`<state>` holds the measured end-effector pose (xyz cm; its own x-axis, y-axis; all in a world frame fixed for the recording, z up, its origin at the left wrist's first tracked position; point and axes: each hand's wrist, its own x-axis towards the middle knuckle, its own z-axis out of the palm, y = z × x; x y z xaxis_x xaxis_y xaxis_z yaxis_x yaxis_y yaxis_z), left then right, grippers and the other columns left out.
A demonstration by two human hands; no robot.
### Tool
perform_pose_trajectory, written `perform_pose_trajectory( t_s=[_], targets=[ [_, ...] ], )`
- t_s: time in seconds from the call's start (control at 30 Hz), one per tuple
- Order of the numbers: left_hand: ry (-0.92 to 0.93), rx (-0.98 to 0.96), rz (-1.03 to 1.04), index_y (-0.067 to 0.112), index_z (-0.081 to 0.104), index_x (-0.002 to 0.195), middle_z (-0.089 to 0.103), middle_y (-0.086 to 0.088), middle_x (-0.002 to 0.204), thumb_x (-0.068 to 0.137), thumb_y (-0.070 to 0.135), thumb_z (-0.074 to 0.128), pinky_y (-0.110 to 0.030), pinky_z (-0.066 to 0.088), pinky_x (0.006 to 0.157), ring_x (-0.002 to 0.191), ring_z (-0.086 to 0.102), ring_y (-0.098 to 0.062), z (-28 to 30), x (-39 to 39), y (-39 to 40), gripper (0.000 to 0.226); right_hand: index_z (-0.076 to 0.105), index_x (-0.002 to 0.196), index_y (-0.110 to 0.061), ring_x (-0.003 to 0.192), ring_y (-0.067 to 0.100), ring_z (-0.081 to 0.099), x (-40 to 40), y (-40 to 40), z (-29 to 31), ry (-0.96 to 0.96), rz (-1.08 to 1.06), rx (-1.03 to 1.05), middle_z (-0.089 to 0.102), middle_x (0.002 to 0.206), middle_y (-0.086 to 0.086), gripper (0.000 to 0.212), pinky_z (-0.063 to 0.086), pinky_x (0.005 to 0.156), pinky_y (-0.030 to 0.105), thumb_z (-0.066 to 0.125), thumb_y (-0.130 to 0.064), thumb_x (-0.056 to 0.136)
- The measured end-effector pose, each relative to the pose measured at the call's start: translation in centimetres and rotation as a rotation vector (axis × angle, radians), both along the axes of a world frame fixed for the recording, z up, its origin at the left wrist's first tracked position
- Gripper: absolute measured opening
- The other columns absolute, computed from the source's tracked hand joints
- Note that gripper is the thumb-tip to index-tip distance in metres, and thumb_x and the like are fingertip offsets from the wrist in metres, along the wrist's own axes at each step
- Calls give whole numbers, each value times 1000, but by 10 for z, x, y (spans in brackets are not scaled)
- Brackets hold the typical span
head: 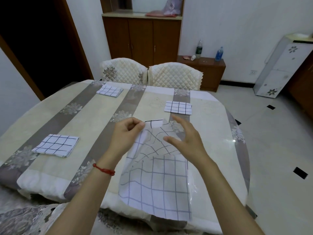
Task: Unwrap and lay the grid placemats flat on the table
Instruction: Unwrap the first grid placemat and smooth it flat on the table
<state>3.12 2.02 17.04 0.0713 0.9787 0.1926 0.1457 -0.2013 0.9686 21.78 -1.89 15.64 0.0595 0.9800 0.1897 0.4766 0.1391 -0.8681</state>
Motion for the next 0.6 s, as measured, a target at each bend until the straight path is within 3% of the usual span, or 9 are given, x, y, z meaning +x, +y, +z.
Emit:
perform_pose_trajectory(
  t_s=[0.1, 0.17, 0.23, 0.3, 0.37, 0.47, 0.53, 0.6],
  targets=[
    [55, 23, -107, 15, 61, 66, 62, 17, 52, 85, 2, 59, -4, 42, 57, 55, 54, 6, 9, 6, -1, 23, 52, 124, -31, 116, 4, 47, -12, 11, 14, -52, 42, 97, 53, 116, -19, 53, 38, 100, 24, 73, -24, 76],
    [71, 42, -108, 16, 62, 69, 63, 15, 56, 85, 5, 60, -6, 42, 58, 57, 54, 4, 13, 8, -3, 20, 68, 103, -20, 96, 5, 59, -16, 18, 22, -53, 77, 142, 65, 94, -15, 26, 49, 88, 31, 70, -15, 78],
    [92, 45, -86, 14, 63, 78, 65, 10, 69, 83, 12, 63, -6, 46, 61, 64, 58, 3, 14, 6, -7, 6, 72, 86, -12, 81, 9, 62, -18, 24, 27, -74, 90, 148, 69, 81, -8, 10, 51, 78, 36, 64, -9, 81],
    [122, -2, -88, 14, 63, 93, 68, 4, 85, 78, 17, 69, -8, 49, 67, 75, 63, -1, 12, 2, -13, 17, 71, 79, -8, 80, 19, 63, -20, 30, 33, -123, 57, 149, 72, 82, 5, 11, 49, 75, 38, 61, -11, 82],
    [168, -37, -107, 13, 64, 97, 70, 1, 88, 73, 19, 74, -12, 51, 67, 80, 65, -8, 4, -1, -20, 26, 69, 76, -5, 80, 26, 62, -19, 37, 37, -133, 26, 174, 71, 81, 11, 13, 48, 74, 38, 61, -13, 83],
    [262, -46, -57, 17, 66, 72, 66, 7, 63, 74, 15, 74, -12, 45, 54, 58, 58, -4, -14, -5, -23, 9, 67, 80, 1, 81, 30, 61, -16, 50, 41, -116, -10, 180, 70, 81, 15, 17, 45, 74, 36, 62, -15, 83],
    [335, -67, 20, 23, 60, 57, 59, 13, 50, 76, 10, 70, -10, 40, 52, 51, 54, -1, -36, -14, -17, 26, 65, 85, 7, 83, 31, 61, -12, 60, 43, -107, -33, 195, 71, 85, 16, 25, 46, 75, 38, 62, -18, 85],
    [410, -100, 87, 17, 56, 54, 57, 7, 51, 77, 11, 68, -24, 42, 54, 54, 53, -13, -55, -24, -7, 27, 64, 88, 9, 81, 28, 61, -8, 70, 50, -109, -63, 218, 72, 87, 15, 28, 46, 75, 35, 62, -19, 85]
  ],
)
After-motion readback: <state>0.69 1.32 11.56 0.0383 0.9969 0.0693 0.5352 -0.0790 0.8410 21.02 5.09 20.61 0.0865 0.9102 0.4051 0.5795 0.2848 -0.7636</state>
